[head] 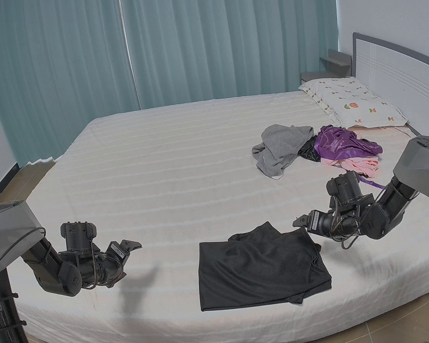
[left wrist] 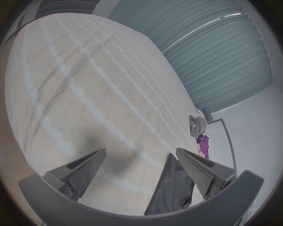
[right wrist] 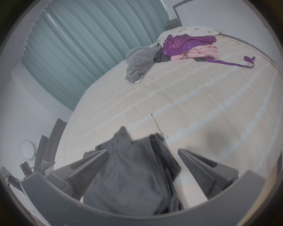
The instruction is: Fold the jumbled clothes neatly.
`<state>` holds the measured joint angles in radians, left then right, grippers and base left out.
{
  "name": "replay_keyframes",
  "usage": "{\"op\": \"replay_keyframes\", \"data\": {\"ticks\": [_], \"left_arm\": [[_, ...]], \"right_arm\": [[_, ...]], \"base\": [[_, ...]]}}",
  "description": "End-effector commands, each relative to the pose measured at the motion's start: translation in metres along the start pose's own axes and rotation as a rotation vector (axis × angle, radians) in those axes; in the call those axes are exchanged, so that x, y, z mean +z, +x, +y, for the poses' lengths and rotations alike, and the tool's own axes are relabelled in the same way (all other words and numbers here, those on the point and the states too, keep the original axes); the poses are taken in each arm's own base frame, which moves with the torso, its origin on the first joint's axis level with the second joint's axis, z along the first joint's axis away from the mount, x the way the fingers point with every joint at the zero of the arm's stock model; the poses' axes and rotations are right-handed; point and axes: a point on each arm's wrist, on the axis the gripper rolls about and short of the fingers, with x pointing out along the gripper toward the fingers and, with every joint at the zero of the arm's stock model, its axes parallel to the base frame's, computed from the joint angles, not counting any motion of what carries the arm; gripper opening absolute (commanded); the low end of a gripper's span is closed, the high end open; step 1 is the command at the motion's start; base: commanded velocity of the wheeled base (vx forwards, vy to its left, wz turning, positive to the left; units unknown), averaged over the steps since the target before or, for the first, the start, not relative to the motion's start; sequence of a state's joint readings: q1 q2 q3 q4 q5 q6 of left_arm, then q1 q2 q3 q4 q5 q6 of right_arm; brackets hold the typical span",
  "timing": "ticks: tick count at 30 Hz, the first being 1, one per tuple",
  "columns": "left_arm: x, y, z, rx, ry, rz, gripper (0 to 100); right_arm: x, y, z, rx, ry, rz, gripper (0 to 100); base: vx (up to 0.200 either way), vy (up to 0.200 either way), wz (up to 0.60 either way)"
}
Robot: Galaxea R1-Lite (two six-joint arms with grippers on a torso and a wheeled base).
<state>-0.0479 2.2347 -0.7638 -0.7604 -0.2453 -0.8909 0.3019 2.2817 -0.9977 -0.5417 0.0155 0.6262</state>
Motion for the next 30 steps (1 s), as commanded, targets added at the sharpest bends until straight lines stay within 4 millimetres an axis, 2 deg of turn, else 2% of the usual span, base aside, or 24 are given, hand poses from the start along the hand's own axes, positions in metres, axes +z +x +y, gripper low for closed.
{"op": "replay_keyframes", "data": {"ticks": [1, 3, 9, 10, 18, 30], "left_arm": [[-0.001, 0.001, 0.001, 0.002, 0.000, 0.003, 100], [0.000, 0.001, 0.000, 0.001, 0.000, 0.002, 100], [-0.001, 0.001, 0.001, 0.003, 0.001, 0.004, 100], [-0.001, 0.001, 0.001, 0.003, 0.001, 0.004, 100], [-0.001, 0.001, 0.001, 0.003, 0.000, 0.001, 100], [0.002, 0.008, -0.006, -0.017, 0.011, -0.007, 100]], "right_arm": [[-0.002, 0.048, -0.003, 0.002, 0.014, 0.009, 100], [-0.002, 0.061, 0.000, 0.012, 0.010, 0.002, 100], [0.002, 0.068, 0.000, 0.018, 0.014, -0.011, 100], [0.002, 0.069, 0.000, 0.019, 0.014, -0.012, 0], [0.004, 0.068, -0.002, 0.005, 0.015, -0.021, 0], [0.028, 0.054, -0.022, -0.022, 0.094, -0.075, 0]], "base": [[0.000, 0.000, 0.00], [0.000, 0.000, 0.00], [0.000, 0.000, 0.00], [0.000, 0.000, 0.00], [0.000, 0.000, 0.00], [0.000, 0.000, 0.00]]}}
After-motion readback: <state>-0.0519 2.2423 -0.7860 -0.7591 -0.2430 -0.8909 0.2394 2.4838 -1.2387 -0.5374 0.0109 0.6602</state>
